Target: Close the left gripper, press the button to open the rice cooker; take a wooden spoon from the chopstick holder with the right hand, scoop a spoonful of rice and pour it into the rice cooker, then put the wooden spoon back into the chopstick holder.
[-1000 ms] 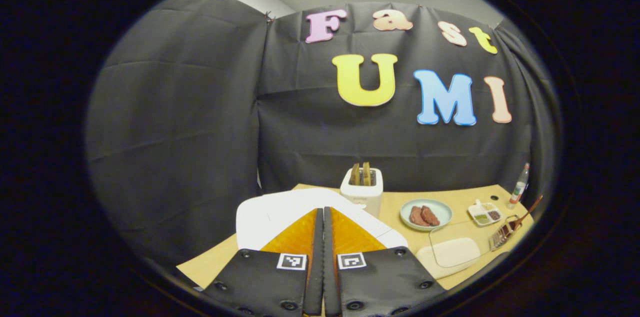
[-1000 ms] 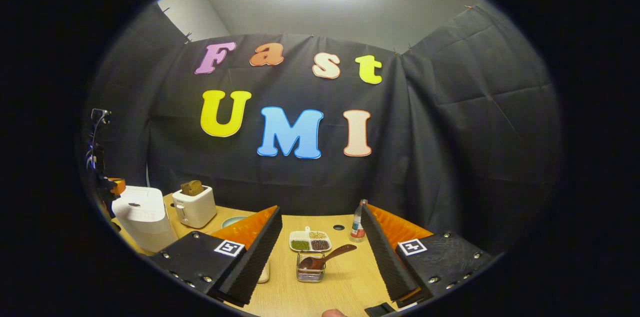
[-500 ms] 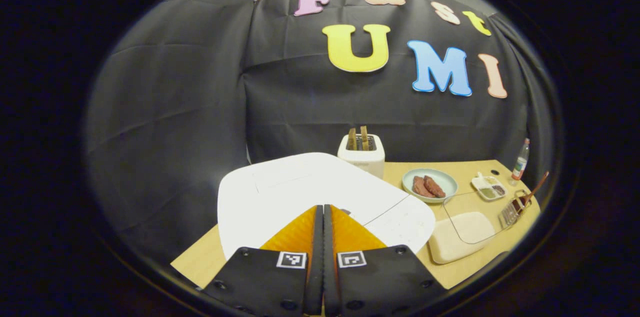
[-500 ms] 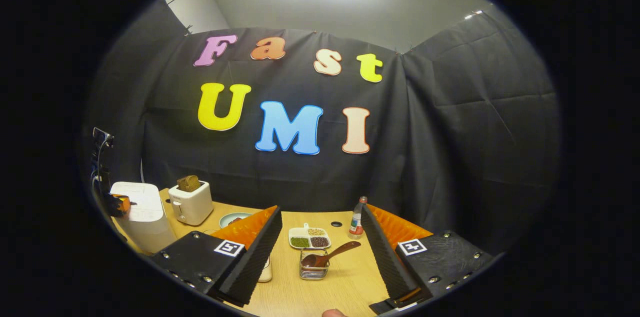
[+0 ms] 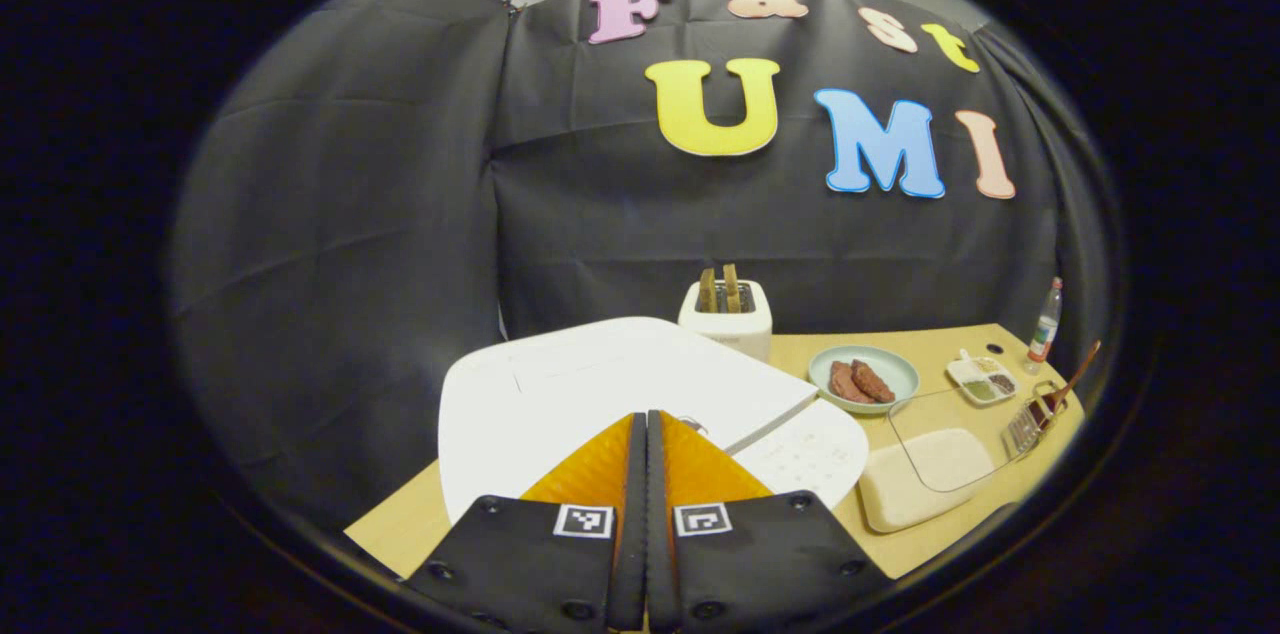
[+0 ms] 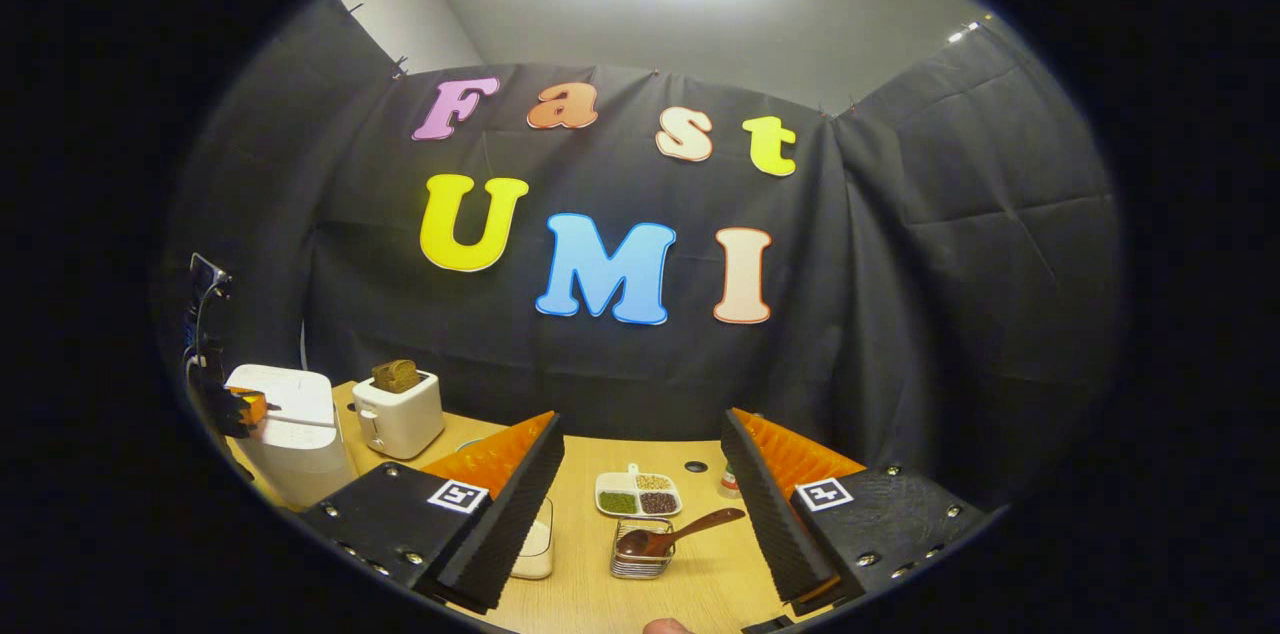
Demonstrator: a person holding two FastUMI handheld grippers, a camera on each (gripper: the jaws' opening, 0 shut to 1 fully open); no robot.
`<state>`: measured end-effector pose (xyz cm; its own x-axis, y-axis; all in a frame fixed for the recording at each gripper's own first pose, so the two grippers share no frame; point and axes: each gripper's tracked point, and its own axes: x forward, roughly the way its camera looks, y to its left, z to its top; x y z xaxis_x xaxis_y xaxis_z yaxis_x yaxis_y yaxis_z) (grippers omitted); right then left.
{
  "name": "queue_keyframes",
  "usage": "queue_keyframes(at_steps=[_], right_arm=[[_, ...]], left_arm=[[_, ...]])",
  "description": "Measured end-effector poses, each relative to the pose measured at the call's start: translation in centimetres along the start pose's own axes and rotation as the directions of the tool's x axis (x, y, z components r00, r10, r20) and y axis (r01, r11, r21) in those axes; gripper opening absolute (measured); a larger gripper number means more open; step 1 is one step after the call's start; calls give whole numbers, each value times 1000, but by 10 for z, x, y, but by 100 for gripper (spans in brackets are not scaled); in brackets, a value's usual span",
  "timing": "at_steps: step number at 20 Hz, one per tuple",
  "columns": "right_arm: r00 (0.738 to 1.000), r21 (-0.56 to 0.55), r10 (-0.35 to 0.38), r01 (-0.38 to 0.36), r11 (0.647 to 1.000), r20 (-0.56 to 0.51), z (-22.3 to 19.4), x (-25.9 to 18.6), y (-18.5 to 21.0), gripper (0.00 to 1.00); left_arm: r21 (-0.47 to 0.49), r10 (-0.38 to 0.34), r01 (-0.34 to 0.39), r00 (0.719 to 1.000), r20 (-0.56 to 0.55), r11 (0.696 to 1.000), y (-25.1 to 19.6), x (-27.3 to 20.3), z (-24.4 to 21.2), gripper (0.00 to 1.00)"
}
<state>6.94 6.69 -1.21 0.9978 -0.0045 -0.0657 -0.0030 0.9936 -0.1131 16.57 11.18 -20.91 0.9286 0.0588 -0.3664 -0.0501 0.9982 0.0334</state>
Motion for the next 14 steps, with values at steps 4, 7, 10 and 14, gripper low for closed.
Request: queue_keyframes(at_steps=[4, 7, 10, 14], right_arm=[[1000, 17, 11, -11, 1000, 13, 2, 19, -23, 96], [1000, 35, 18, -18, 999, -2, -8, 33, -37, 96], [1000, 29, 15, -15, 999, -10, -14, 42, -49, 96], [1000, 35, 18, -17, 999, -14, -23, 55, -61, 96]], left_arm=[[-12, 70, -69, 986, 153, 998, 10, -11, 74, 8], [-47, 102, -95, 974, 204, 994, 16, -15, 109, 8], [-61, 130, -119, 963, 238, 991, 16, -26, 127, 9], [-61, 124, -110, 939, 322, 992, -5, -59, 159, 40]])
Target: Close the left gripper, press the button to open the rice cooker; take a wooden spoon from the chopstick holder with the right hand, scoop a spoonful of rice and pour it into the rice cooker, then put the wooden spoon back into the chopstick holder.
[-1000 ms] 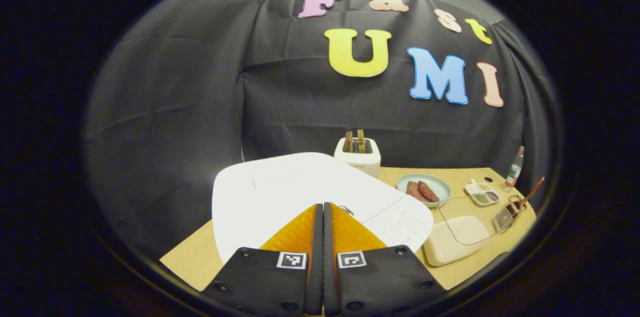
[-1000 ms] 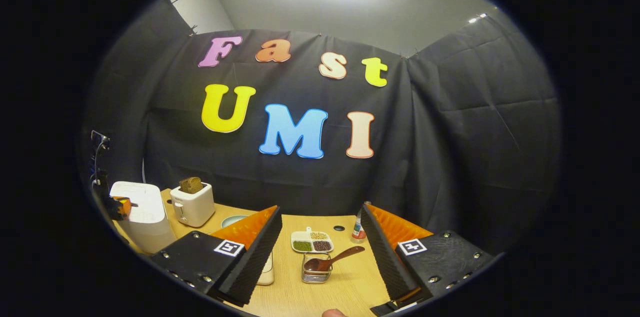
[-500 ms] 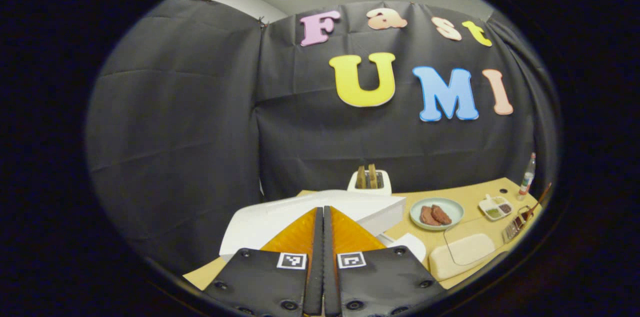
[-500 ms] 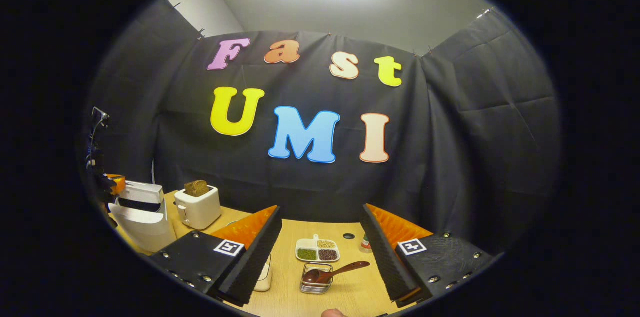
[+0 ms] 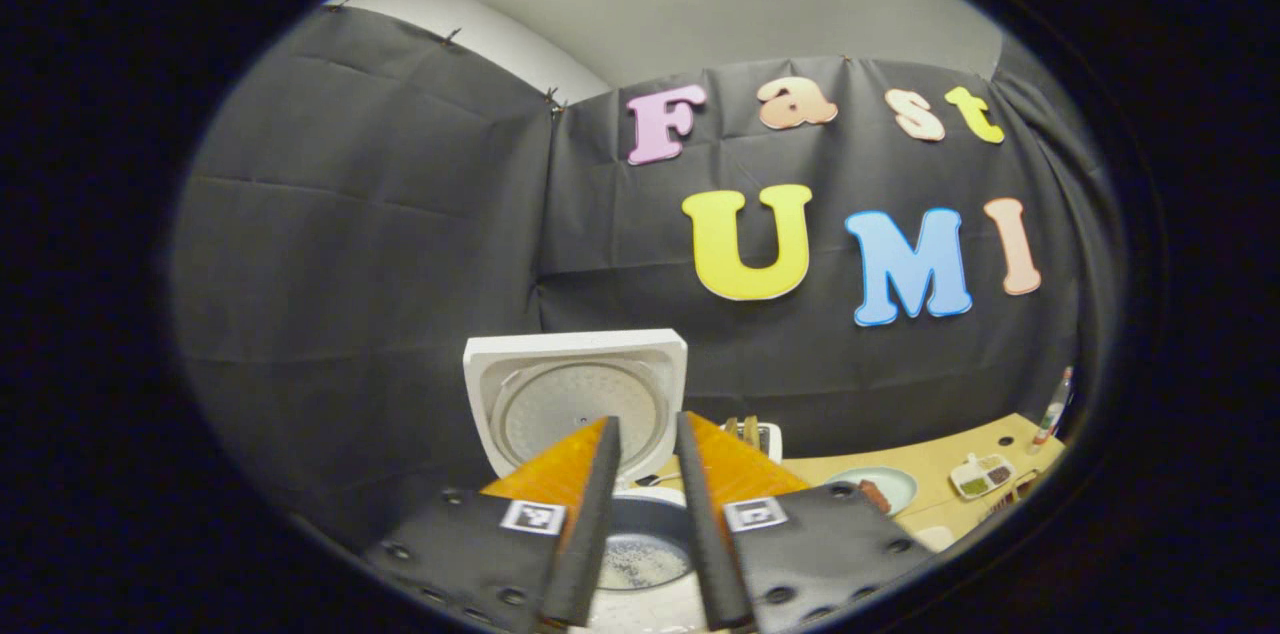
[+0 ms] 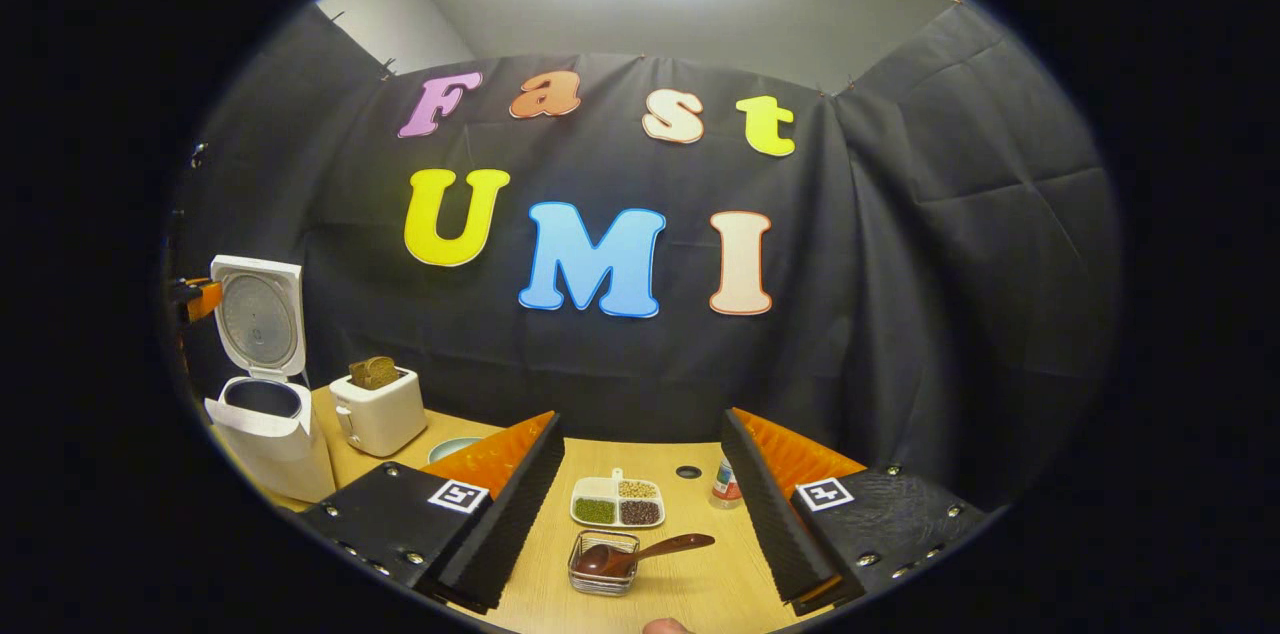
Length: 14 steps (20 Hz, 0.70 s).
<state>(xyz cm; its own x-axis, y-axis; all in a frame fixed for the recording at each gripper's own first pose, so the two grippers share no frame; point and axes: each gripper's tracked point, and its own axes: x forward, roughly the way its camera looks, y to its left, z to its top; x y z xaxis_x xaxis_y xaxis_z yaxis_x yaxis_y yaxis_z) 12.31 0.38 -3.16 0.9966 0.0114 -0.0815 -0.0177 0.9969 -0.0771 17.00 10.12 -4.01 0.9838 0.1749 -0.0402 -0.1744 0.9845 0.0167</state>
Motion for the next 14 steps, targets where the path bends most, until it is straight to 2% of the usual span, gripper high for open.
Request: queue_keyframes(at_steps=[2, 7, 11, 12, 14], right_arm=[[1000, 17, 0, 0, 1000, -7, -5, 8, -4, 96], [999, 41, -7, 9, 999, -52, -34, 31, -18, 96], [994, 64, -17, 24, 998, -111, -66, 46, -33, 96], [992, 82, -17, 28, 996, -128, -74, 49, -35, 96], [985, 123, -18, 39, 992, -171, -95, 55, -40, 96]], left_arm=[[-6, -2, 2, 999, 46, 1000, -12, -13, 24, 100], [-2, -14, 14, 989, 145, 1000, -35, -48, 68, 98], [20, -6, 3, 988, 153, 1000, -43, -66, 82, 94], [21, -3, 0, 989, 149, 1000, -44, -68, 83, 100], [25, 5, -9, 990, 140, 1000, -46, -72, 83, 98]])
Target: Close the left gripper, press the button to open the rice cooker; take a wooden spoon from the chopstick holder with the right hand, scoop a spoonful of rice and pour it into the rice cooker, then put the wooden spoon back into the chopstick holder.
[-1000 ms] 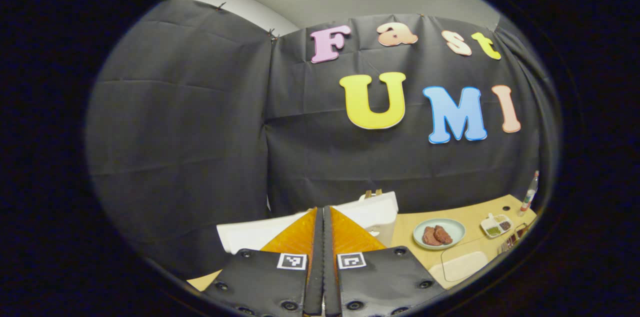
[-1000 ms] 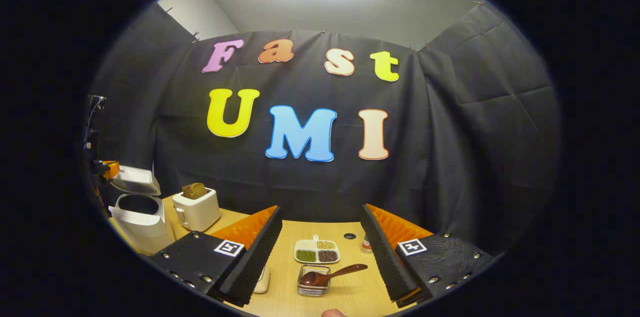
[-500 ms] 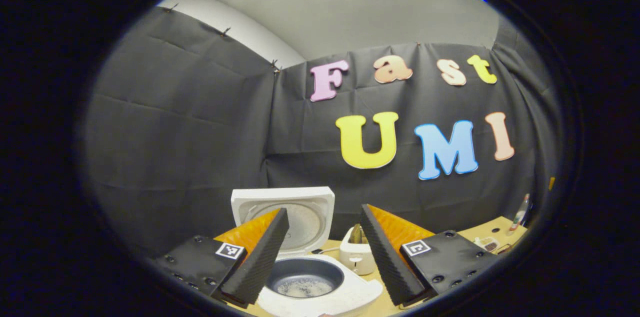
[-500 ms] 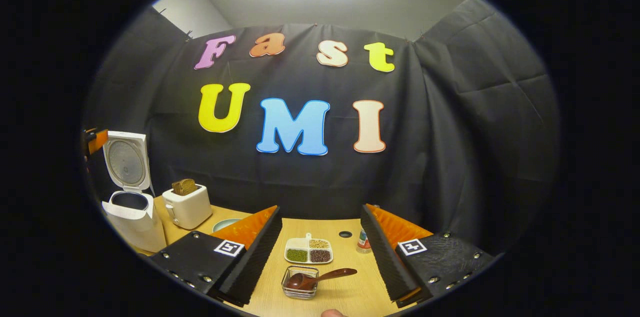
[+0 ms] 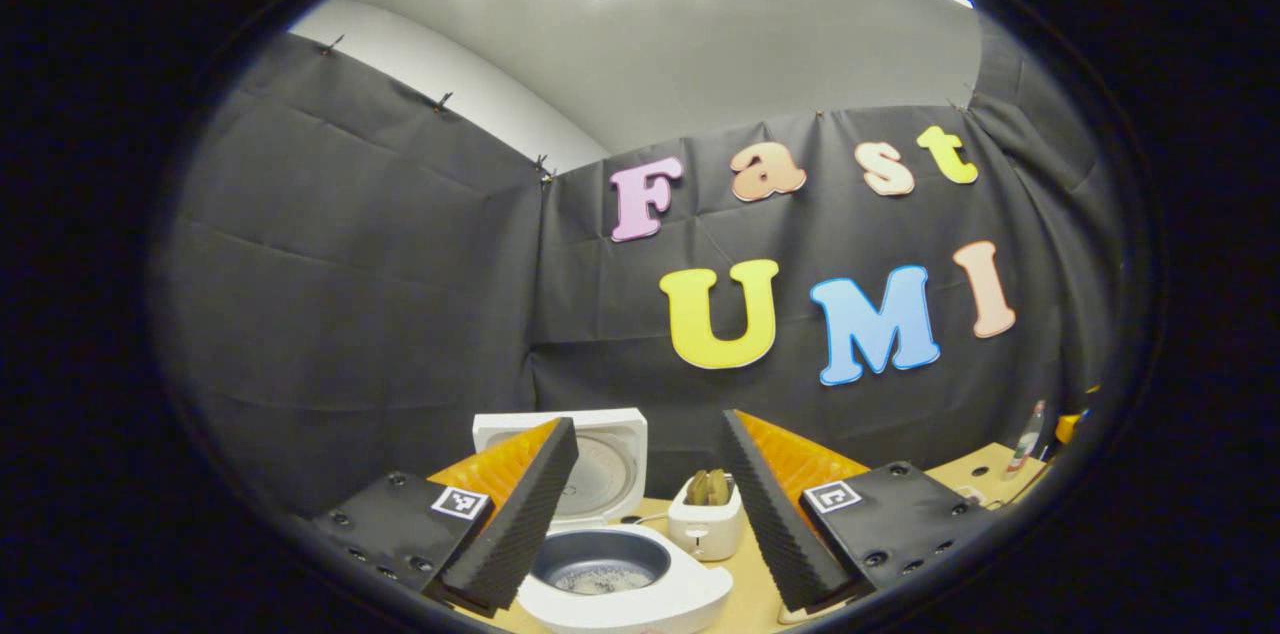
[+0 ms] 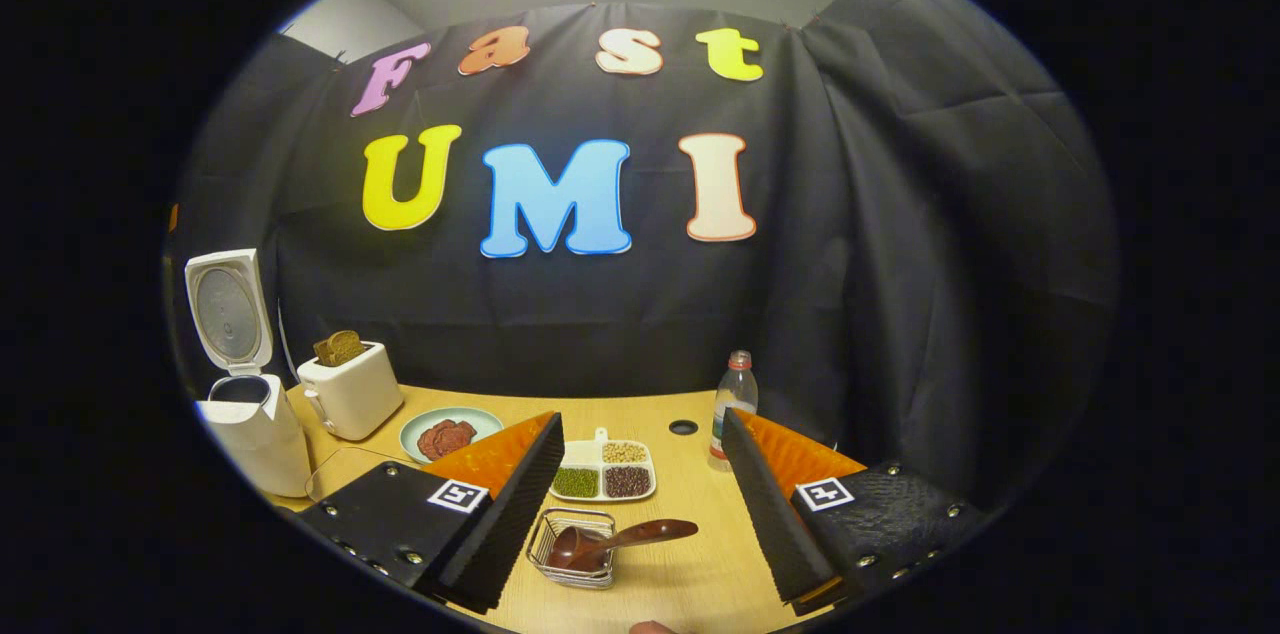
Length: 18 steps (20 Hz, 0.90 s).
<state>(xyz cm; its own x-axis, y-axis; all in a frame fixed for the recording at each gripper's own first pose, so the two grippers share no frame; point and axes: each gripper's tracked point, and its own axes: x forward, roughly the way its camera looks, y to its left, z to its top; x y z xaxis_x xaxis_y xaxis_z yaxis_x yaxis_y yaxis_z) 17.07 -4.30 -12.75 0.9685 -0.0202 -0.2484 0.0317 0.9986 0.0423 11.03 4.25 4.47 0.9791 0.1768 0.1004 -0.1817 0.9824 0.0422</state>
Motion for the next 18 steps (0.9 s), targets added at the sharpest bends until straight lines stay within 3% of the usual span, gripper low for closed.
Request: queue_keyframes(at_steps=[5, 6, 7, 8, 11, 14, 17, 18], right_arm=[[992, 101, 2, 11, 995, -130, -54, 17, -9, 98], [987, 130, 12, 9, 991, -160, -65, 20, -8, 98], [983, 159, 20, 10, 987, -184, -75, 22, -7, 98], [979, 184, 25, 13, 983, -203, -83, 24, -6, 97], [962, 232, 43, 21, 973, -270, -108, 30, -1, 98], [949, 265, 65, 20, 964, -310, -123, 37, 5, 89], [938, 323, 84, 31, 946, -336, -135, 41, 11, 88], [934, 335, 79, 45, 941, -349, -138, 44, 12, 72]], left_arm=[[28, 12, -11, 999, -40, 1000, -4, -5, -7, 94], [31, 15, -13, 999, -50, 999, -3, -8, -8, 99], [34, 17, -15, 998, -57, 999, -2, -9, -9, 94], [38, 19, -16, 998, -61, 999, -1, -9, -10, 100], [52, 36, -32, 997, -72, 998, 6, -11, -15, 100], [47, 56, -52, 995, -83, 998, 18, -12, -18, 99], [49, 78, -74, 993, -94, 996, 31, -12, -25, 99], [54, 90, -85, 991, -96, 995, 37, -10, -25, 99]])
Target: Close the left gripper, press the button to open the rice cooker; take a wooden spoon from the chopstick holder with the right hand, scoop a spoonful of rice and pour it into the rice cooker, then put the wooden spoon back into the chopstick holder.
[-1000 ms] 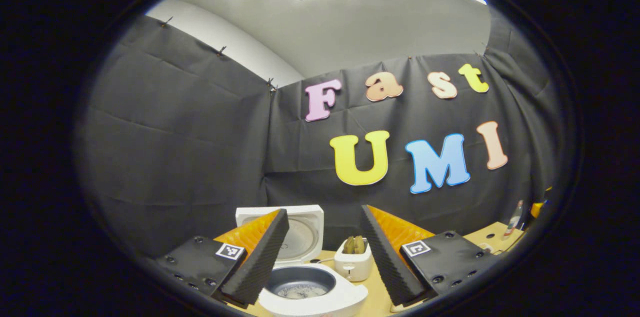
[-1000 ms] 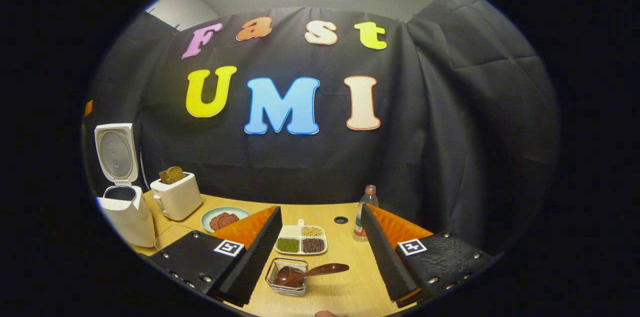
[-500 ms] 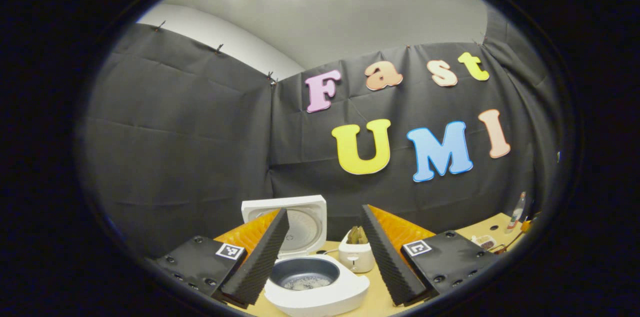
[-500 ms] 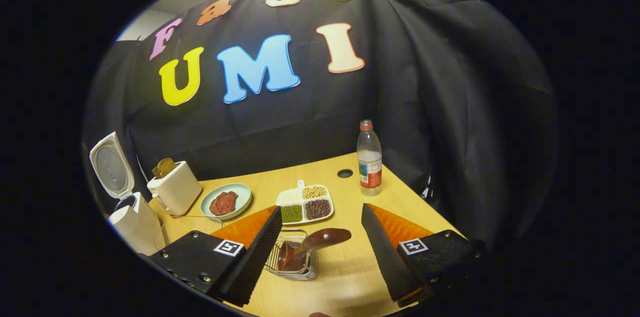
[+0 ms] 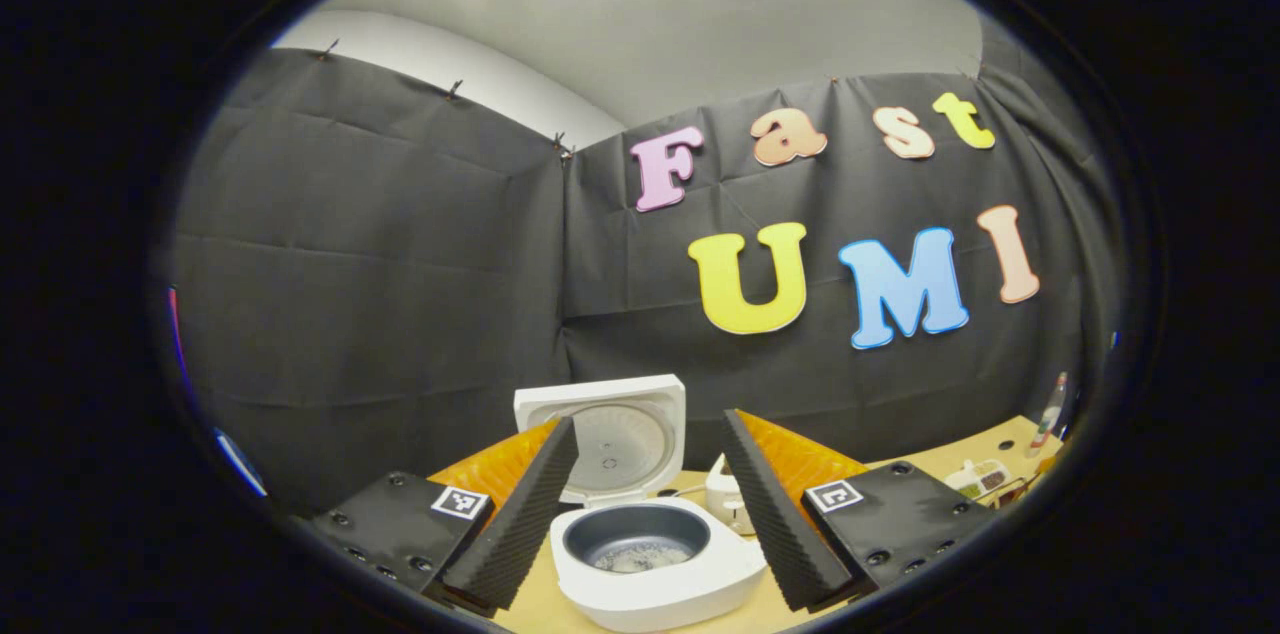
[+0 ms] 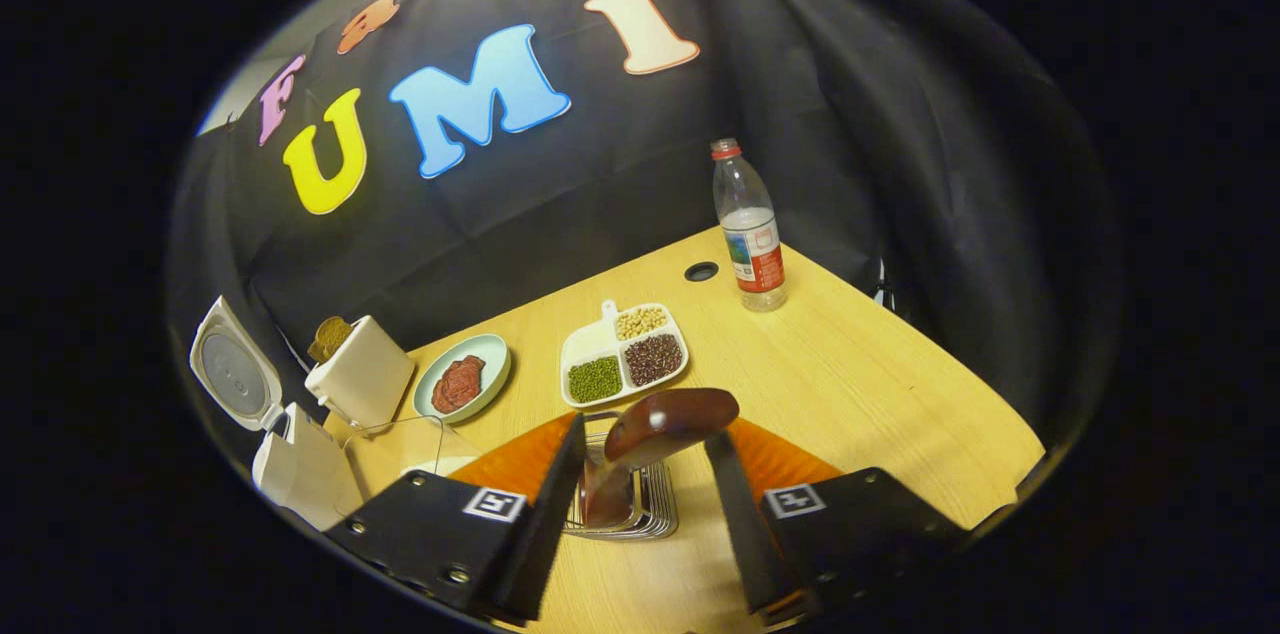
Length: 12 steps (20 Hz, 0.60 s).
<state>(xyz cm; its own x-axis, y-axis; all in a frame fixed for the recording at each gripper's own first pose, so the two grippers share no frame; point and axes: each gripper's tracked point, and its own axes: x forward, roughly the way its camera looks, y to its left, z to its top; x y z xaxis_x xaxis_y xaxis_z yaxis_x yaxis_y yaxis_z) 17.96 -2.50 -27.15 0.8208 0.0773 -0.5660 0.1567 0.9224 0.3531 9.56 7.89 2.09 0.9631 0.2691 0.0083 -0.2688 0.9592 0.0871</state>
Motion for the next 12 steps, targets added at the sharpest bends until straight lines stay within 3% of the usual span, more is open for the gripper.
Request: queue_keyframes(at_steps=[2, 4, 6, 8, 9, 12], right_arm=[[999, 27, 21, -21, 999, -24, -4, 4, 6, 54], [999, 14, 32, -32, 999, -28, -4, 4, 12, 54], [999, 25, 36, -35, 999, -22, 0, 7, 17, 17], [998, 14, 63, -63, 998, -21, -6, 5, 29, 18], [998, -15, 63, -64, 998, -24, -2, 3, 31, 12], [999, -89, 46, -45, 995, 6, 15, -6, 36, 12]], left_arm=[[-4, 18, -18, 1000, 2, 1000, 12, -2, 0, 94], [-13, 31, -31, 999, 6, 999, 19, 0, 0, 94], [-21, 40, -40, 999, 2, 999, 25, 3, -3, 99], [-37, 41, -41, 999, -4, 998, 28, 2, -7, 100], [-44, 40, -40, 999, -6, 998, 30, 4, -8, 100], [-50, 39, -39, 999, 2, 998, 39, 0, -9, 100]])
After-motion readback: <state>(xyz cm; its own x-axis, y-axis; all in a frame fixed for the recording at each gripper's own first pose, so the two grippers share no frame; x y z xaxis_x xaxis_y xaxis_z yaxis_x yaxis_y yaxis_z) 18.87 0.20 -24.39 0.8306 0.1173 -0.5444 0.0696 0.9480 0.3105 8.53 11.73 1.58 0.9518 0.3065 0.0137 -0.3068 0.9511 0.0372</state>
